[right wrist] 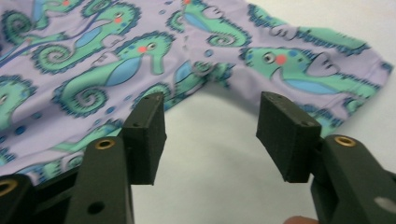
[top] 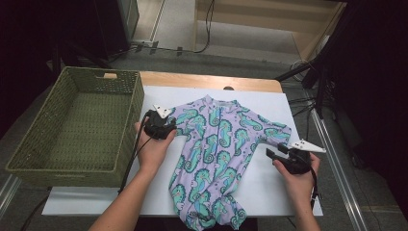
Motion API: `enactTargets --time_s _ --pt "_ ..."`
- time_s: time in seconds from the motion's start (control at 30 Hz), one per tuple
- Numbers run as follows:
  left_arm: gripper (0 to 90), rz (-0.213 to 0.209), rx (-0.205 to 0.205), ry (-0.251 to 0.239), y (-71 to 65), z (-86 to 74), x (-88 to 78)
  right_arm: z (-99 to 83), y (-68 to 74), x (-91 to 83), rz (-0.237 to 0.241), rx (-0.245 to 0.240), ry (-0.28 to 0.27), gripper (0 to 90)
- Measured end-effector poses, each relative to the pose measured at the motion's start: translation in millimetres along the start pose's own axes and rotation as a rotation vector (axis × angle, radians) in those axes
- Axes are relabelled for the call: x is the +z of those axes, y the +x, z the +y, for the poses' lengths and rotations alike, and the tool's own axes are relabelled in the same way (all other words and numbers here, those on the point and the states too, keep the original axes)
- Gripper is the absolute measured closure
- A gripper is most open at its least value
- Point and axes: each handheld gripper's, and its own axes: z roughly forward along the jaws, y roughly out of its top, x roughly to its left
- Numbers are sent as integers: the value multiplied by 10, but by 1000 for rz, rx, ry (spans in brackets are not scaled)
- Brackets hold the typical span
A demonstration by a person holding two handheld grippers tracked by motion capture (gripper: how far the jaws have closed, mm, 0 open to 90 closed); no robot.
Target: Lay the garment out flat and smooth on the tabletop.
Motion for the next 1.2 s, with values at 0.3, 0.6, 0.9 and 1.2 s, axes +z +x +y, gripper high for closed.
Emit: enactTargets --time_s 0.3,0.6,0.9,1.2 --pt "622 -116 19 113 -25 -180 168 124 -293 320 -113 11 73 564" --pt "726 -100 -38 96 123 -216 131 145 -435 375 -171 4 123 767" --pt "565 -238 -20 14 -6 -359 -209 88 -42 118 -36 -46 50 514" --pt "544 -354 26 9 -179 -588 -510 -99 459 7 100 -69 63 510"
